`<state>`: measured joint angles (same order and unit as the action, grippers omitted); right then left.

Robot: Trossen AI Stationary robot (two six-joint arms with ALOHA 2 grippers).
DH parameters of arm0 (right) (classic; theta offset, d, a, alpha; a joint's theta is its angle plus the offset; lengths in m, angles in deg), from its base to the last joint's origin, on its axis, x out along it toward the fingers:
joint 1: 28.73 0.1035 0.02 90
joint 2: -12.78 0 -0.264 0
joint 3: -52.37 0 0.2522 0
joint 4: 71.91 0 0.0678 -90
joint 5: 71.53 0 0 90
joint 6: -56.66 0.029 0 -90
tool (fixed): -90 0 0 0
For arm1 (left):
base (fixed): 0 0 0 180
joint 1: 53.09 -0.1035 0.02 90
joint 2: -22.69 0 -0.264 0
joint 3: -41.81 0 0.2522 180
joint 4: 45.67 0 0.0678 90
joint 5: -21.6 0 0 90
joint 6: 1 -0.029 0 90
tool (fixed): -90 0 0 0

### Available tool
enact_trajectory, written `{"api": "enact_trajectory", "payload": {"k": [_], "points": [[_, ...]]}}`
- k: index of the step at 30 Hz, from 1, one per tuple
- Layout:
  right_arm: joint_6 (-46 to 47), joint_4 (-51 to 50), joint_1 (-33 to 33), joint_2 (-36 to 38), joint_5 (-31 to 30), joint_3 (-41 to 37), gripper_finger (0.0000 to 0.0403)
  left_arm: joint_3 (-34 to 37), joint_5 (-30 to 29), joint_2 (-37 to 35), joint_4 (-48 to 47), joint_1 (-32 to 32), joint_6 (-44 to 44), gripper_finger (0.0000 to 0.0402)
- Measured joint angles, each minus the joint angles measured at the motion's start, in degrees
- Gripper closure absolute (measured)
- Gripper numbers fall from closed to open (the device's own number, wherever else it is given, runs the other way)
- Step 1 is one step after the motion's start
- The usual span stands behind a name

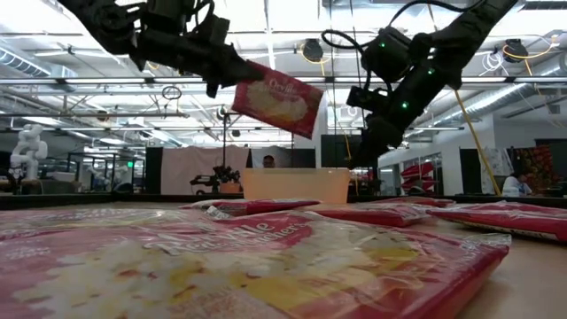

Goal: Sort popcorn bags into baskets
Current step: Put the red popcorn bag into the orange bin

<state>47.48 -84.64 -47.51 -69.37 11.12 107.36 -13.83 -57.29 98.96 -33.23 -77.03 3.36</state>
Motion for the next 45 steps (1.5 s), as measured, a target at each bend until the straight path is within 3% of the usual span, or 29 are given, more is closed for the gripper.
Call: {"api": "enact_trajectory", "payload": {"k": [6, 17, 28, 36, 41, 45], "points": [[-0.5, 1.5, -0.4, -0.3, 0.0, 0.0, 0.0399, -0.1, 1.4, 5.0, 7.2, 0.6, 2.9, 0.0377], [-1.4, 6.1, -2.6, -4.2, 0.0, 0.0, 0.0403, -0.1, 1.0, 11.6, 11.7, -0.2, 7.7, 0.0373], [-5.2, 7.1, -2.6, -5.3, -0.2, 0.0, 0.0403, -0.1, -0.3, 16.4, 10.7, -0.6, 18.7, 0.0372], [-9.5, 7.3, -3.0, -5.3, -3.3, 0.0, 0.0403, -0.1, -1.9, 15.1, 9.9, -0.5, 21.9, 0.0371], [-10.1, 7.8, -3.7, -5.3, -3.1, 0.0, 0.0403, 0.0, -5.3, 15.3, 2.6, -0.7, 24.7, 0.0371], [-9.9, 8.0, -4.4, -5.3, -3.1, 0.0, 0.0403, 0.0, -5.2, 15.3, 2.0, -0.3, 25.8, 0.0371]]}}
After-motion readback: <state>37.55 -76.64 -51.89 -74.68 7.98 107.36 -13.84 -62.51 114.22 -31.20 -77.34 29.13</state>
